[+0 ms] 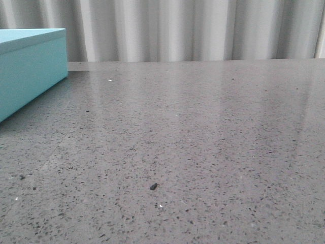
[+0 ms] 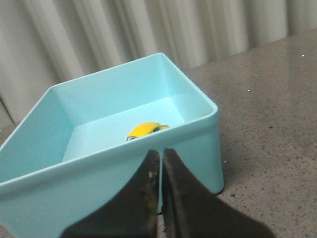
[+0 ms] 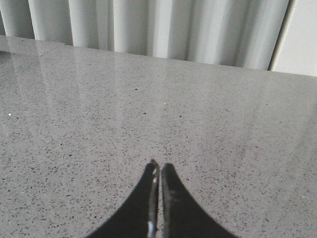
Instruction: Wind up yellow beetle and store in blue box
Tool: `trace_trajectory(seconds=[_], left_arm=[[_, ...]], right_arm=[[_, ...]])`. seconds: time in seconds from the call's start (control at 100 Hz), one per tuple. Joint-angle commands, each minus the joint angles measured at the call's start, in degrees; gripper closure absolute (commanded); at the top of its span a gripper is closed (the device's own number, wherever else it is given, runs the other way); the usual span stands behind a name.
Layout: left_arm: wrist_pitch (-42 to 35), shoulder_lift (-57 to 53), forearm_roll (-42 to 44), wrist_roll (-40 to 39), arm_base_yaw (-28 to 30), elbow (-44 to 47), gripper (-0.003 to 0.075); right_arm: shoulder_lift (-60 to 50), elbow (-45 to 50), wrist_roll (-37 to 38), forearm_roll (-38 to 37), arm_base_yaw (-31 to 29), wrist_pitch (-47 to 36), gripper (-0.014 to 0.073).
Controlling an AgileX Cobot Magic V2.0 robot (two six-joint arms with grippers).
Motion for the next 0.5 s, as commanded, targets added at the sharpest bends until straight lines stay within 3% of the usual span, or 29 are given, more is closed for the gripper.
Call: trace_trajectory(seconds=[0.0, 0.11, 0.27, 0.37, 0.49], left_arm=[[-6.24, -1.12, 1.80, -1.65, 0.05, -0.41, 0.0741], [-12.63, -1.12, 8.56, -6.90, 0.05, 2.31, 0.0741], [-24.54, -1.12, 22.65, -28.12, 0.05, 8.37, 0.0741], [-26.11, -1.12, 23.66, -37.57, 0.05, 12.01, 0.0741], [-26.11, -1.60, 26.11, -41.94, 0.05, 15.26, 0.0741]], right_arm=[[0.57, -1.60, -0.51, -0.82, -0.14, -4.27, 0.0635], [0.57, -1.60, -0.51, -0.82, -0.14, -4.27, 0.0635], [0.57, -1.60, -0.51, -0.82, -0.14, -4.27, 0.0635], [0.57, -1.60, -0.51, -0.82, -0.14, -4.27, 0.0635], [0.57, -1.60, -0.51, -0.82, -0.14, -4.27, 0.0635]])
